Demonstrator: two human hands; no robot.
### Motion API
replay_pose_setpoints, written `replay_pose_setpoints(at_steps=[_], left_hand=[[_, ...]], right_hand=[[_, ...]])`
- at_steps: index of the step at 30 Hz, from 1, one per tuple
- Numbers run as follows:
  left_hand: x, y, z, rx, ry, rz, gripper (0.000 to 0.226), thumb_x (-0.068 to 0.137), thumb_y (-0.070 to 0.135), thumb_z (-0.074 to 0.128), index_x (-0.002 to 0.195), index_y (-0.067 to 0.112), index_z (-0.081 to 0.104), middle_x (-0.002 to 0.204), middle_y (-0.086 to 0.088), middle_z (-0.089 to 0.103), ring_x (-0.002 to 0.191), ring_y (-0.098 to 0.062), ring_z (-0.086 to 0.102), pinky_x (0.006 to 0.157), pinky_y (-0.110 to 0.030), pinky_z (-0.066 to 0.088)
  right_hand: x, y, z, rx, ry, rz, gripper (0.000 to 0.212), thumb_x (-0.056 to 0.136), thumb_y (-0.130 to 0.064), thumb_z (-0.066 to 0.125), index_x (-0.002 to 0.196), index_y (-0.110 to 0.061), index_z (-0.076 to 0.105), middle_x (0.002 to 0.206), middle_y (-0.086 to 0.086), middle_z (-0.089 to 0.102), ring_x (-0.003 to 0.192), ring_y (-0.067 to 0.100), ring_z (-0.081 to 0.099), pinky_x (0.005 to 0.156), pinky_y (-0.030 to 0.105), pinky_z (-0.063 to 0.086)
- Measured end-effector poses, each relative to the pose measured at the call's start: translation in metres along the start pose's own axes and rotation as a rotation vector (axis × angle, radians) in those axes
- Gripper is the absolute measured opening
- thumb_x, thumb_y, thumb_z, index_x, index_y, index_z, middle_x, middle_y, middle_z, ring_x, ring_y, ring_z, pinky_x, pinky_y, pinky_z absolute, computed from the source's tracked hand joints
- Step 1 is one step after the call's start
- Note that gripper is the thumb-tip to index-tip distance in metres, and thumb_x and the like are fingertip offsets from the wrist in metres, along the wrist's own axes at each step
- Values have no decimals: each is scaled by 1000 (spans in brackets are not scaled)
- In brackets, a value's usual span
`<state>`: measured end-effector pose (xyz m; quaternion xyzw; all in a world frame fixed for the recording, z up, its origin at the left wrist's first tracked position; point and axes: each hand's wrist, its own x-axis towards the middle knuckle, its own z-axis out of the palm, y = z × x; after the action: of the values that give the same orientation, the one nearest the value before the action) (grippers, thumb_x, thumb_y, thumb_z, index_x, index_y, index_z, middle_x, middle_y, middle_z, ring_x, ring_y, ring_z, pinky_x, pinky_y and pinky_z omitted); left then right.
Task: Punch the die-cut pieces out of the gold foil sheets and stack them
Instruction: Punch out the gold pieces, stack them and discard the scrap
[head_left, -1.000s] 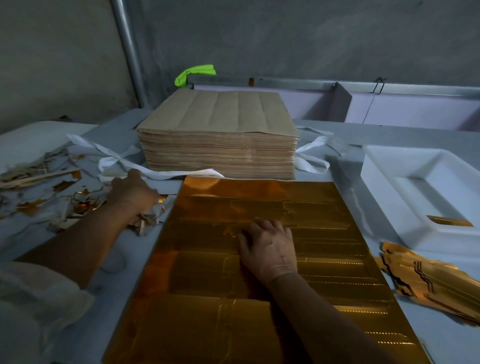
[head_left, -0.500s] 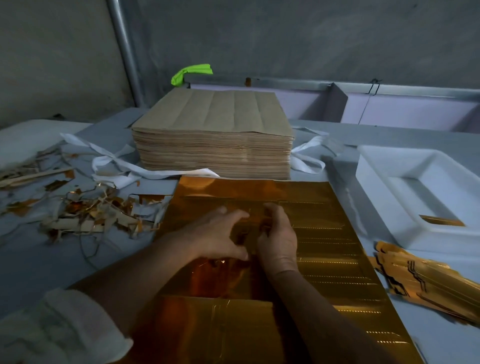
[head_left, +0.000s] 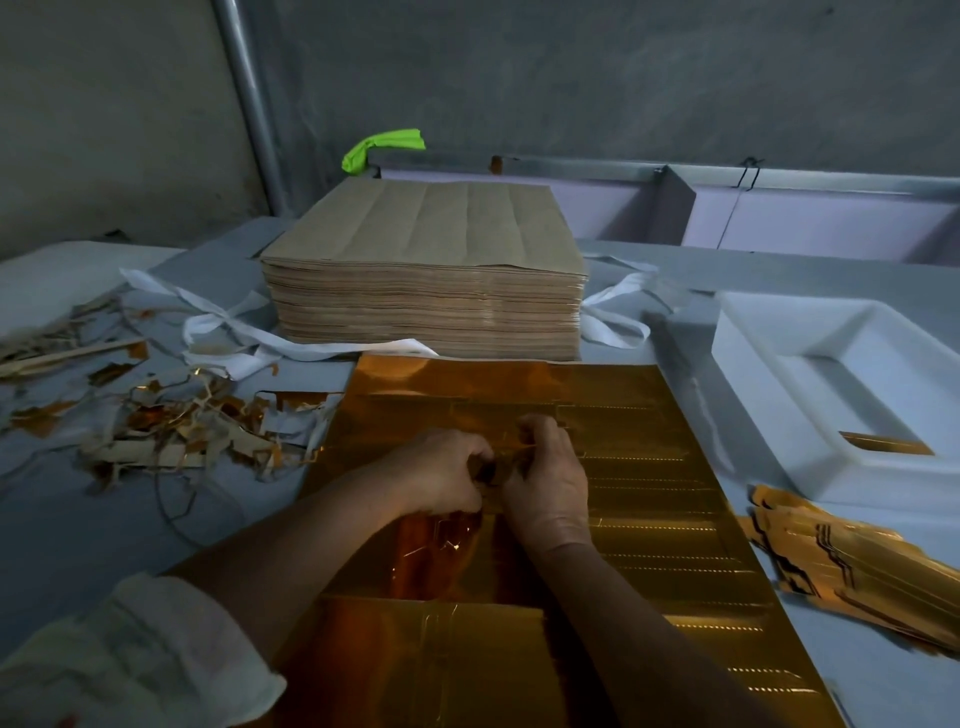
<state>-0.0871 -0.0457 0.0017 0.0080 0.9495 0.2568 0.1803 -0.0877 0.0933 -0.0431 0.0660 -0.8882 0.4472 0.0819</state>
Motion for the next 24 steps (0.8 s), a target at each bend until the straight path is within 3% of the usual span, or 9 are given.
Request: replay_pose_setpoints(at_steps=[6, 10, 14, 19, 22, 24], left_hand=[[5, -14, -5, -52, 208, -103, 44, 88, 20, 69, 126, 32, 53, 104, 9, 57, 86, -7, 59, 62, -21, 46], [1, -51, -31, -94, 381, -257, 47, 91, 23, 65, 134, 29, 47, 94, 8, 56, 75, -11, 64, 56, -24, 46], [0, -96, -54, -51, 520, -436, 35, 90, 21, 63, 122, 19, 53, 93, 0, 61, 74, -16, 60, 58, -31, 47], [-7, -142, -69, 55, 636, -577, 46, 83, 21, 72, 123, 5, 57, 131, -22, 56, 119, -40, 53, 94, -43, 46], [-18, -159, -72, 71, 802, -574, 45, 81, 6, 69, 123, -1, 56, 127, -30, 54, 122, -46, 47, 99, -48, 41], [-22, -161, -68, 123, 875, -522, 52, 79, 4, 69, 129, 6, 55, 125, -33, 52, 118, -48, 44, 97, -50, 42]], right_hand=[[-1, 1, 1, 11, 7, -8, 33, 96, -13, 56, 125, -26, 50, 111, -11, 52, 81, -4, 47, 62, 10, 37], [1, 1, 2, 2, -4, 5, 31, 96, -14, 55, 123, -28, 50, 109, -12, 52, 83, -3, 49, 64, 10, 37], [2, 2, 4, -35, -5, 7, 34, 96, -12, 54, 125, -29, 49, 109, -13, 50, 81, -3, 49, 60, 11, 38], [3, 2, 4, -61, -11, 7, 34, 96, -13, 54, 126, -29, 48, 107, -13, 49, 81, -3, 48, 59, 10, 37], [4, 2, 4, -73, -15, 9, 36, 96, -13, 54, 127, -29, 48, 108, -14, 48, 81, -5, 46, 59, 9, 35], [3, 2, 4, -72, -20, 8, 36, 95, -12, 54, 127, -29, 47, 110, -12, 49, 80, -4, 47, 59, 10, 36]])
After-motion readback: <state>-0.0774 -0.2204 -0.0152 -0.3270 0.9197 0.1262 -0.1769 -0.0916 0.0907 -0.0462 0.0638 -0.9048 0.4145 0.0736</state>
